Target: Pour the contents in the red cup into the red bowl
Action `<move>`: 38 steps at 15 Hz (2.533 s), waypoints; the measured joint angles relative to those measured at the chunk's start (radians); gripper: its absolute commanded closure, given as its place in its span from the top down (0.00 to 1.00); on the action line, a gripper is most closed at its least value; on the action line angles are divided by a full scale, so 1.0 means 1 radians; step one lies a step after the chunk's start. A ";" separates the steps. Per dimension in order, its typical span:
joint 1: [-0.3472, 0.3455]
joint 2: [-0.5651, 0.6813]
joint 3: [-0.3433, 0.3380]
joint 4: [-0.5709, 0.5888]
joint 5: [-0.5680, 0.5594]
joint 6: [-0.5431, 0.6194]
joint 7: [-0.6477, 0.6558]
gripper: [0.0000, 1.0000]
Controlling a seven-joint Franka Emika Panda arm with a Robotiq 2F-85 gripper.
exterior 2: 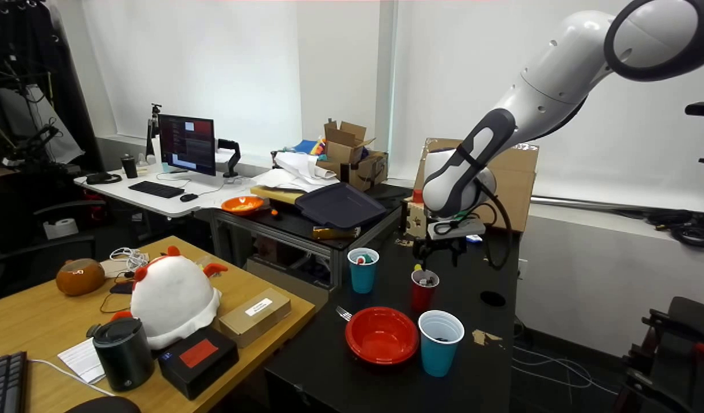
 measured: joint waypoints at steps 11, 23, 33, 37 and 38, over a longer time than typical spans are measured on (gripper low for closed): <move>-0.084 0.011 0.116 0.104 -0.073 -0.079 -0.457 1.00; -0.117 0.088 0.141 0.271 -0.173 -0.238 -0.666 1.00; -0.143 0.188 0.151 0.421 -0.173 -0.301 -0.740 1.00; -0.144 0.227 0.154 0.479 -0.173 -0.316 -0.741 1.00; -0.145 0.239 0.157 0.491 -0.172 -0.323 -0.740 1.00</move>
